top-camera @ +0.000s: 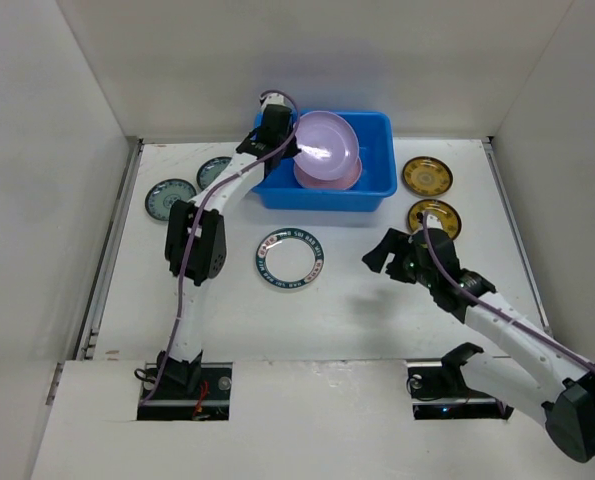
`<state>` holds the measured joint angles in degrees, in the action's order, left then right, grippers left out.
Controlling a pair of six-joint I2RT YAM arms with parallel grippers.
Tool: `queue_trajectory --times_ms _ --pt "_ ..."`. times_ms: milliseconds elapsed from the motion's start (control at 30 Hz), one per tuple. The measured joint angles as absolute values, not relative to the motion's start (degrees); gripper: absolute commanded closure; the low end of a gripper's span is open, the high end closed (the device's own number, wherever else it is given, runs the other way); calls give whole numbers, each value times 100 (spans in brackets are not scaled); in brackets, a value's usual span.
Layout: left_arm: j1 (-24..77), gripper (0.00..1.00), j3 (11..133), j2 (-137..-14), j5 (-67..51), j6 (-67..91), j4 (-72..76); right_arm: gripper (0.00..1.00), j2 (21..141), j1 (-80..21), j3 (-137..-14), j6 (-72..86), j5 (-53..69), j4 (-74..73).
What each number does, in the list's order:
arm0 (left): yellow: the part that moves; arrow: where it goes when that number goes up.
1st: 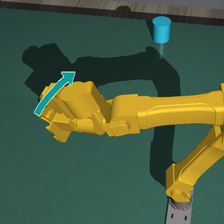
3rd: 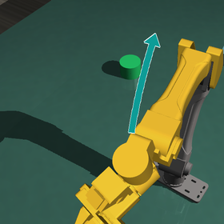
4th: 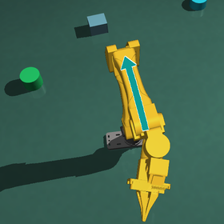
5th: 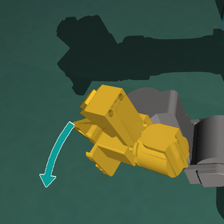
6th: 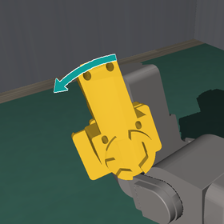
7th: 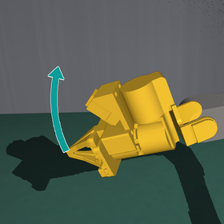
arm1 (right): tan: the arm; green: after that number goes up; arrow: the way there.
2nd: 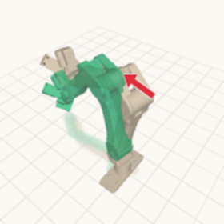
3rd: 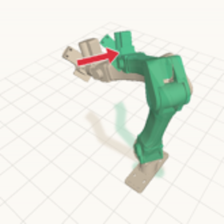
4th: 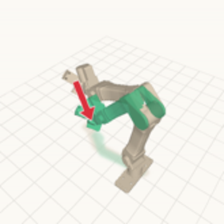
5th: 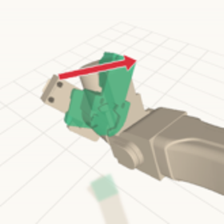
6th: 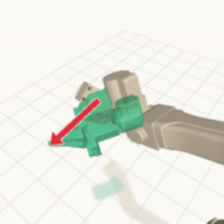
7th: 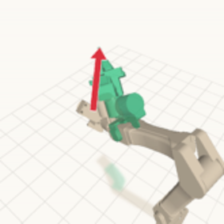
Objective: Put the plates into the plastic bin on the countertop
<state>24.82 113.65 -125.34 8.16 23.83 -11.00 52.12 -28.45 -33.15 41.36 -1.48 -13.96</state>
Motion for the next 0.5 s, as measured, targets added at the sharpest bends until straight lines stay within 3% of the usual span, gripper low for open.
queue_trajectory --times_ms 333,433,500 --pt "2058 88 11727 -13574 318 2322 -178 19 5843 -3024 -3415 4185 -143 -1319" --pt "2018 74 11782 -13850 187 2338 -45 20 6062 -3114 -3553 4250 -148 -1278" --pt "2014 57 11784 -13944 141 2335 25 20 6184 -3190 -3601 4320 -148 -1175"
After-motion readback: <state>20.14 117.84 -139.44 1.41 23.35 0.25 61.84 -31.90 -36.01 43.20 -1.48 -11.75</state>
